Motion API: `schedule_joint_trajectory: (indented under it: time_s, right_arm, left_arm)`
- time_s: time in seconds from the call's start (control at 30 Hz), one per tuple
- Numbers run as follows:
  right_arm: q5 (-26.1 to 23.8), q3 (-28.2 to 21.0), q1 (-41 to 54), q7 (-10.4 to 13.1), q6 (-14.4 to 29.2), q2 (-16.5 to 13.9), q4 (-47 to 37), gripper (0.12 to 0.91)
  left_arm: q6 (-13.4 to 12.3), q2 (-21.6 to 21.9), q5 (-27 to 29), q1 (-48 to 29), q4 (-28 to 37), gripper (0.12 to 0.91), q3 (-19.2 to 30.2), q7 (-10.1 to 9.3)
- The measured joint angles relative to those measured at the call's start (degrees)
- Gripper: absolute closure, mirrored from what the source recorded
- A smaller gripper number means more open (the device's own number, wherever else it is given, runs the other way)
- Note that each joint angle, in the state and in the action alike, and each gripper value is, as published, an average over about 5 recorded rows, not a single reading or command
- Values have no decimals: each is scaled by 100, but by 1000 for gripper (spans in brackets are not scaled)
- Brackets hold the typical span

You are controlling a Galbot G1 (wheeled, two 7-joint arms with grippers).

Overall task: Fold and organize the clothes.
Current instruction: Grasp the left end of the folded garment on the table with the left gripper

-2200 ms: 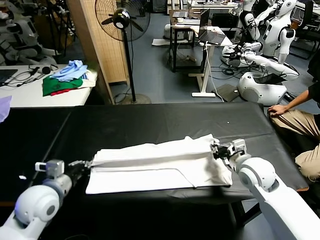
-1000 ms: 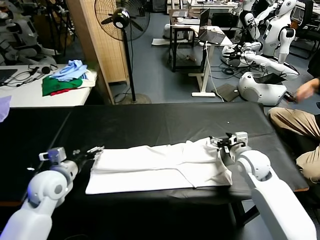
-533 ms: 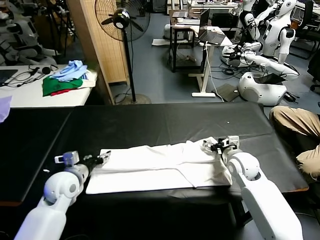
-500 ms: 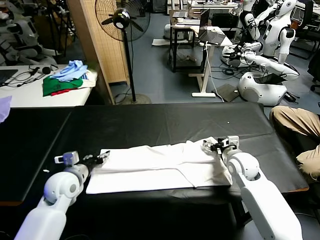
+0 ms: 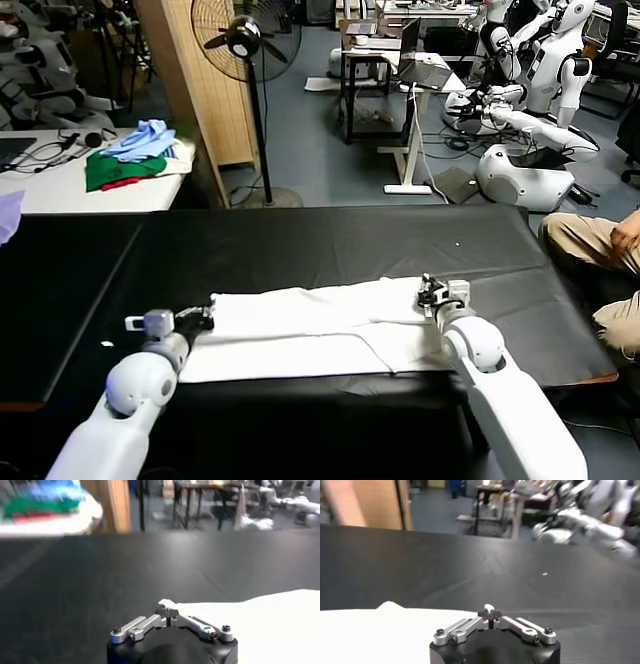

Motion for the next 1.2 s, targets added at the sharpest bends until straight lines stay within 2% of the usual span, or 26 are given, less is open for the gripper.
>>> schedule_joint_trajectory:
  time_s: [0.07,0.13,0.4,0.5,0.6,0.7,0.8,1.0,1.2]
  right_arm:
    - [-8,38,-55,-36,-10,-5,77,859]
    - [-10,91,-127,-86,-17,-25,179,775]
    - [184,406,-548,-184,-71,-262,879,359]
    - [264,518,-709,-183,-102,-338,1164,254]
    - [315,596,-850,-183,-119,-363,1405,231]
    - [331,625,-946,-187,-121,-355,1579,228]
    - [337,625,-1008,-197,-123,-344,1706,227]
    - [349,639,-1082,-232,-134,-382,1879,227]
    - [344,659,-1108,-268,-125,-416,1974,227]
  left_arm:
    - [-33,-14,69,-58,37,877,8,-2]
    - [-58,-10,94,-103,55,817,5,7]
    - [-66,157,-65,-112,-26,378,-129,18]
    - [-8,251,-262,-62,-95,273,-240,9]
    - [117,306,-530,30,-210,236,-378,-21]
    - [292,268,-931,228,-430,233,-558,-109]
    - [316,158,-1094,525,-684,232,-705,-129]
    - [127,-130,-689,1076,-851,232,-753,-10]
    - [42,-375,-228,1326,-844,253,-712,98]
